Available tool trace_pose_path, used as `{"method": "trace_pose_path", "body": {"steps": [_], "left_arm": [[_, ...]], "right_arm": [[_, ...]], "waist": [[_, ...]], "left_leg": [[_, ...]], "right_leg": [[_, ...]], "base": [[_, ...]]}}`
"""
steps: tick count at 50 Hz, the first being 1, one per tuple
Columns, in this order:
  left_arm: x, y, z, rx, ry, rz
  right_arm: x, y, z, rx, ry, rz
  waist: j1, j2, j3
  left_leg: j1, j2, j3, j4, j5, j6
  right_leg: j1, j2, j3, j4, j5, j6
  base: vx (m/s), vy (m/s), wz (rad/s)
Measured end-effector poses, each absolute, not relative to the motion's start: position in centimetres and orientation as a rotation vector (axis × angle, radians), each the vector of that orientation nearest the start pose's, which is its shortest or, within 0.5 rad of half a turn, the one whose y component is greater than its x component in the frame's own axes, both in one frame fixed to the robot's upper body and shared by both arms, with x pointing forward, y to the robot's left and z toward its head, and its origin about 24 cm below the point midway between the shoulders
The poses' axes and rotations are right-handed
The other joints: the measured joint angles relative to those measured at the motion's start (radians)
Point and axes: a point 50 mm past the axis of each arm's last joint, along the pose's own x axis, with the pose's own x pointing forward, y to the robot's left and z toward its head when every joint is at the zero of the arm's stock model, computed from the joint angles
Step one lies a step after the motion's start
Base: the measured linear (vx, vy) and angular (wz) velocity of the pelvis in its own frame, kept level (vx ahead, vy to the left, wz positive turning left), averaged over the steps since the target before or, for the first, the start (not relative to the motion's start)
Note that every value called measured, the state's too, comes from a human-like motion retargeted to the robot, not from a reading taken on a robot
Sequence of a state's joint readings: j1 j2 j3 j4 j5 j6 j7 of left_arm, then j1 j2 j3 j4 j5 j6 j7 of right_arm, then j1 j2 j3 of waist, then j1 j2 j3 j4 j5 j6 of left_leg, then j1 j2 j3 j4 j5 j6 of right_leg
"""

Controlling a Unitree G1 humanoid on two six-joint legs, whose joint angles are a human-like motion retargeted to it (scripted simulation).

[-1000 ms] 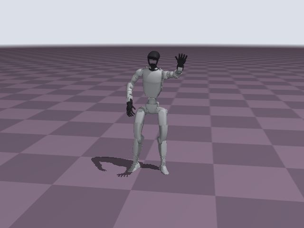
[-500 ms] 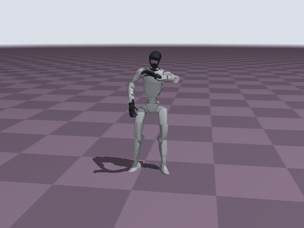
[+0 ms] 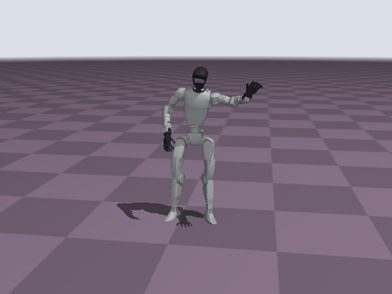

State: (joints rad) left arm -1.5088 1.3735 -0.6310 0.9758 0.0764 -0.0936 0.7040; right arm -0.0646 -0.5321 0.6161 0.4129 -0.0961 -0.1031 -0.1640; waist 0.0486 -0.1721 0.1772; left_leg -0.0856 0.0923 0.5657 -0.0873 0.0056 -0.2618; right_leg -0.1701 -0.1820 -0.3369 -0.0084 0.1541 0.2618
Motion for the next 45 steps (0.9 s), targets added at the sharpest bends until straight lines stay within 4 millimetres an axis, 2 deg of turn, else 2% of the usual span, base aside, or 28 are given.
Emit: {"method": "trace_pose_path", "body": {"steps": [2,4,7,9,12,14,16,18,20,22,25,28,32,35,37,40,42,45], "left_arm": [[26.3,36.7,43.9,1.162,-0.833,1.208],[29.1,32.9,42.5,1.193,-0.91,1.011],[32.6,26.2,39.4,1.229,-1.003,0.675],[34.2,21.5,36.9,1.235,-1.054,0.454],[35.1,14.9,33.0,1.234,-1.125,0.17],[34.9,11.6,30.5,1.246,-1.17,0.024],[34.5,9.4,28.4,1.276,-1.208,-0.087],[34.2,8.7,26.9,1.317,-1.229,-0.149],[34.2,9.5,26.4,1.365,-1.222,-0.147],[34.7,12.1,26.8,1.426,-1.174,-0.069],[35.4,18.2,28.4,1.545,-1.041,0.143],[35.0,26.1,30.7,1.65,-0.847,0.447],[31.5,36.2,33.7,1.654,-0.569,0.896],[27.7,41.4,35.2,1.567,-0.415,1.165],[26.1,42.9,35.9,1.508,-0.38,1.261],[26.1,42.6,36.1,1.468,-0.421,1.264],[28.0,40.6,35.3,1.47,-0.496,1.161],[31.7,35.7,32.7,1.459,-0.623,0.924]], "right_arm": [[21.4,-17.2,-5.4,-0.745,0.325,0.424],[21.3,-16.7,-5.6,-0.772,0.329,0.487],[21.5,-15.5,-5.6,-0.819,0.312,0.597],[21.9,-14.5,-5.3,-0.834,0.285,0.653],[22.6,-13.0,-4.7,-0.829,0.227,0.688],[23.1,-12.3,-4.1,-0.809,0.186,0.671],[23.5,-12.0,-3.7,-0.777,0.153,0.629],[23.8,-12.1,-3.3,-0.736,0.136,0.568],[23.9,-12.6,-3.1,-0.696,0.135,0.501],[23.7,-13.4,-3.3,-0.67,0.153,0.444],[23.3,-14.8,-3.8,-0.667,0.198,0.398],[22.5,-16.2,-4.7,-0.705,0.256,0.403],[21.4,-17.6,-5.6,-0.765,0.317,0.432],[20.6,-18.2,-5.9,-0.787,0.34,0.444],[20.2,-18.3,-6.1,-0.793,0.346,0.452],[19.6,-18.0,-6.3,-0.795,0.347,0.474],[19.4,-17.4,-6.5,-0.793,0.346,0.504],[19.4,-16.2,-6.7,-0.795,0.336,0.568]], "waist": [[0.005,-0.001,0.011],[-0.001,0.0,0.012],[-0.021,-0.004,0.011],[-0.04,-0.014,0.011],[-0.073,-0.038,0.015],[-0.093,-0.056,0.017],[-0.111,-0.073,0.018],[-0.121,-0.086,0.019],[-0.122,-0.095,0.02],[-0.114,-0.099,0.022],[-0.093,-0.099,0.025],[-0.067,-0.096,0.029],[-0.035,-0.094,0.036],[-0.012,-0.098,0.043],[0.002,-0.104,0.049],[0.022,-0.117,0.058],[0.033,-0.125,0.068],[0.037,-0.137,0.07]], "left_leg": [[-0.005,-0.001,-0.01,0.0,0.005,0.0],[-0.015,0.0,-0.02,0.0,0.01,0.0],[-0.019,0.004,-0.036,0.0,0.014,0.0],[-0.015,0.009,-0.043,0.0,0.015,0.0],[-0.003,0.019,-0.045,0.0,0.015,0.0],[0.005,0.024,-0.04,0.0,0.015,0.0],[0.01,0.03,-0.032,0.0,0.016,0.0],[0.013,0.035,-0.02,0.0,0.017,0.0],[0.016,0.041,-0.007,0.0,0.02,0.0],[0.018,0.048,0.006,0.0,0.023,0.0],[0.02,0.058,0.023,0.0,0.027,0.0],[0.02,0.066,0.034,0.0,0.03,0.0],[0.011,0.072,0.04,0.0,0.036,0.0],[-0.004,0.077,0.039,0.0,0.041,0.0],[-0.014,0.081,0.035,0.0,0.045,0.0],[-0.027,0.089,0.022,0.0,0.051,0.0],[-0.028,0.094,0.008,0.0,0.052,0.0],[-0.029,0.101,-0.02,0.0,0.053,0.0]], "right_leg": [[0.002,-0.001,-0.01,-0.002,0.001,0.0],[-0.002,-0.002,-0.021,0.001,0.0,0.0],[-0.001,-0.002,-0.034,0.01,-0.005,0.0],[0.002,-0.001,-0.039,0.018,-0.011,0.0],[0.008,0.003,-0.039,0.029,-0.018,0.0],[0.011,0.007,-0.036,0.032,-0.02,0.0],[0.012,0.013,-0.03,0.031,-0.02,0.0],[0.01,0.02,-0.023,0.027,-0.018,0.0],[0.008,0.029,-0.017,0.021,-0.015,0.0],[0.006,0.04,-0.01,0.013,-0.011,0.0],[0.005,0.057,0.0,0.001,-0.005,0.0],[0.003,0.071,0.008,-0.008,0.001,0.0],[-0.007,0.083,0.013,-0.015,0.008,0.0],[-0.019,0.092,0.01,-0.018,0.014,0.0],[-0.026,0.098,0.003,-0.02,0.018,0.0],[-0.032,0.107,-0.015,-0.021,0.02,0.0],[-0.024,0.11,-0.032,-0.02,0.016,0.0],[-0.012,0.111,-0.06,-0.013,0.005,0.0]], "base": [[-0.06,-0.04,0.26],[-0.04,-0.04,0.27],[-0.02,-0.04,0.22],[0.0,0.0,0.0],[0.0,0.0,0.0],[0.0,-0.02,-0.11],[-0.02,-0.04,-0.28],[-0.03,-0.04,-0.34],[-0.04,-0.06,-0.37],[-0.04,-0.07,-0.35],[-0.03,-0.08,-0.28],[-0.02,-0.08,-0.17],[-0.03,-0.08,-0.05],[-0.05,-0.08,0.04],[-0.05,-0.09,0.12],[-0.03,-0.09,0.24],[0.0,-0.08,0.38],[0.05,-0.05,0.46]]}}
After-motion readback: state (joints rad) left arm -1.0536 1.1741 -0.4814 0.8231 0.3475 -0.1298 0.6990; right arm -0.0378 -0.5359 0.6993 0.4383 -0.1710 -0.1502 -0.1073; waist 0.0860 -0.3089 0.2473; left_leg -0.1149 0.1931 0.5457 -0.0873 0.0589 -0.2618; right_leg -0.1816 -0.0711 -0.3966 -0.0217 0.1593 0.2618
